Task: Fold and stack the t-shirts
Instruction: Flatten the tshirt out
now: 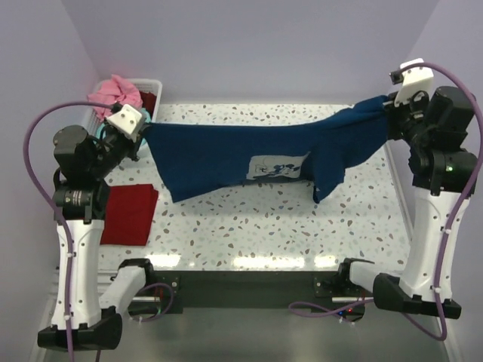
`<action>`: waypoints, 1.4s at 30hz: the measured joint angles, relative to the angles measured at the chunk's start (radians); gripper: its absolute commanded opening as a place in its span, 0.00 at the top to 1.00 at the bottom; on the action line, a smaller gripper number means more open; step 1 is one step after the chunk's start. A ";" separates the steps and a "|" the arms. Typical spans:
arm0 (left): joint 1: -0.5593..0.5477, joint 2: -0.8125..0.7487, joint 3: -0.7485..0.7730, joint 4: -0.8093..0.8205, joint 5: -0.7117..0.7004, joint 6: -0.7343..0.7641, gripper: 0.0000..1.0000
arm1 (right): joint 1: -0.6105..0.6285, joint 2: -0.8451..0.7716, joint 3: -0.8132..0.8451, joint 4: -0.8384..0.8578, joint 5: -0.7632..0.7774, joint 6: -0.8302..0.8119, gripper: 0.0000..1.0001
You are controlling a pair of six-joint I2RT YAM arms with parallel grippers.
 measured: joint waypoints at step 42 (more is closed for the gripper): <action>0.014 0.383 -0.155 0.639 0.176 0.113 1.00 | 0.003 -0.018 -0.378 0.777 -0.241 -0.337 1.00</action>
